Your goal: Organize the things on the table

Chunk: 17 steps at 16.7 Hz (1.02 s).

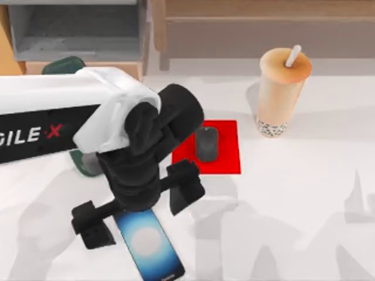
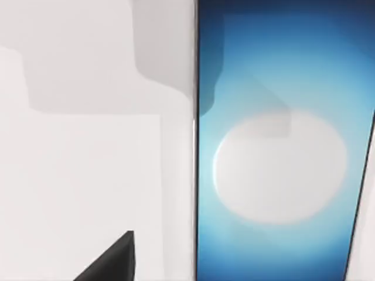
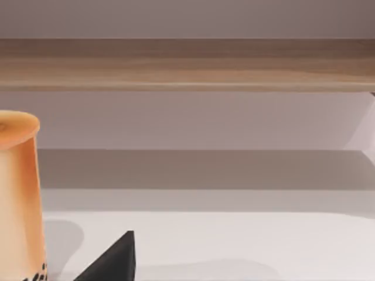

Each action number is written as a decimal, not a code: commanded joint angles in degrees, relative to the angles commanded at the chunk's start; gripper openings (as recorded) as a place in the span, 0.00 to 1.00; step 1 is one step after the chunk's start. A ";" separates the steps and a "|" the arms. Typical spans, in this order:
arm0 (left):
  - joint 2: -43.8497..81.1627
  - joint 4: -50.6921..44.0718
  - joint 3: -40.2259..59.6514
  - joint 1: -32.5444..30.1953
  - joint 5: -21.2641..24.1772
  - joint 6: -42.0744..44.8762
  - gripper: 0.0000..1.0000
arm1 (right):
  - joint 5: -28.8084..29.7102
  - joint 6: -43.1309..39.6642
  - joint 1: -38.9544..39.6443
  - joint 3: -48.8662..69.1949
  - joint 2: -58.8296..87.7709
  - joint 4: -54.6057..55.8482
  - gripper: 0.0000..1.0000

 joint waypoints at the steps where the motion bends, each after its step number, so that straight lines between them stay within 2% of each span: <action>1: -0.41 0.19 -0.45 -0.04 -0.02 -0.27 1.00 | 0.00 0.00 0.00 0.00 0.00 0.00 1.00; 7: 0.18 0.97 -0.76 0.19 -0.01 -0.11 1.00 | 0.00 0.00 0.00 0.00 0.00 0.00 1.00; 14: 5.93 13.67 -7.53 0.08 0.00 -0.06 1.00 | 0.00 0.00 0.00 0.00 0.00 0.00 1.00; 17: 7.12 16.21 -8.93 0.07 0.01 -0.05 1.00 | 0.00 0.00 0.00 0.00 0.00 0.00 1.00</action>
